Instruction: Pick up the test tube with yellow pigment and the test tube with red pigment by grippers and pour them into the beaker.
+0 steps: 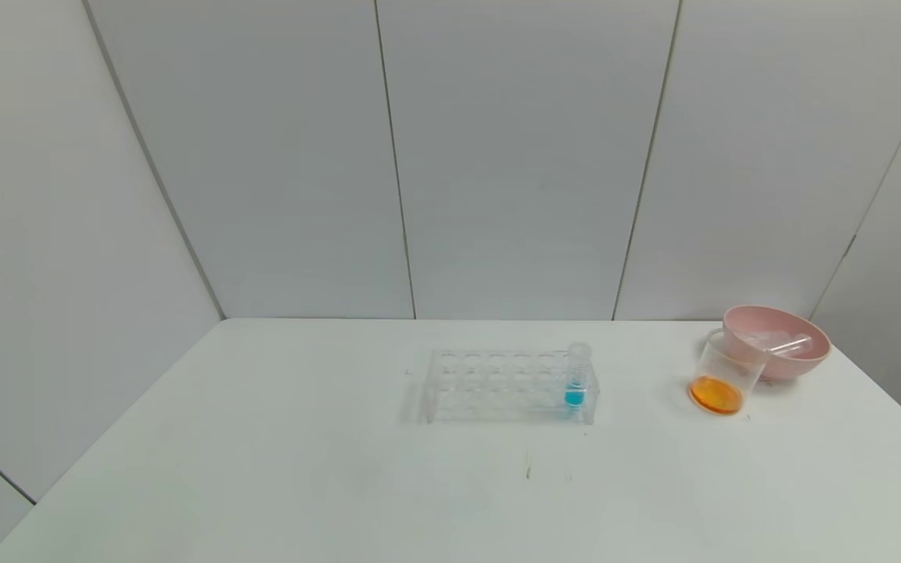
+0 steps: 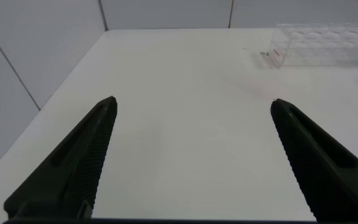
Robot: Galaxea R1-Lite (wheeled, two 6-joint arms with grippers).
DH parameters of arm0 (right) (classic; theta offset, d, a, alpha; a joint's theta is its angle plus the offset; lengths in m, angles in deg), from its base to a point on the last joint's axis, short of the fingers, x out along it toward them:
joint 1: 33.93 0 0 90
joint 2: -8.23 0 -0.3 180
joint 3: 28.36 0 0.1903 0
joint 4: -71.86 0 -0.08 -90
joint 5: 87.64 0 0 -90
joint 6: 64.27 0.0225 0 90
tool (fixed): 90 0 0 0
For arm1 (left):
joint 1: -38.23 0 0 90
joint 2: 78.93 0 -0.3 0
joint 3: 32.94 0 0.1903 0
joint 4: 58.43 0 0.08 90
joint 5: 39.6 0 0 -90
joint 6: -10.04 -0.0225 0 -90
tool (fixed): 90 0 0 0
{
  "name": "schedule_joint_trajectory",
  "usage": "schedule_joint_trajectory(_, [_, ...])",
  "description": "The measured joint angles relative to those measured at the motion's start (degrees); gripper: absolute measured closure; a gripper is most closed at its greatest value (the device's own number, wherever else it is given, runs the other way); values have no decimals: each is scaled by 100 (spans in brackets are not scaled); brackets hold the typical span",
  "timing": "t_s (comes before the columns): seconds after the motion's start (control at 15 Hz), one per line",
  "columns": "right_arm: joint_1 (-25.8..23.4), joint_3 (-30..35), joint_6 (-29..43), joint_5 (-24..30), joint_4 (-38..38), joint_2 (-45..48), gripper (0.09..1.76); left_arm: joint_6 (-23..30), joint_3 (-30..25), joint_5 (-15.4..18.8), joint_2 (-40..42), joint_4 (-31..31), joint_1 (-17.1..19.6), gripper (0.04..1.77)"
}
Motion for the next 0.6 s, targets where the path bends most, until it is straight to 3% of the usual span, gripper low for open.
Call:
schedule_joint_trajectory(0.27, [205, 1224, -154, -407, 616, 1046, 16, 0, 0, 0, 0, 0, 0, 5])
schedule_joint_trajectory(0.6, [238, 1470, -271, -438, 2343, 1862, 15, 0, 0, 0, 0, 0, 0, 5])
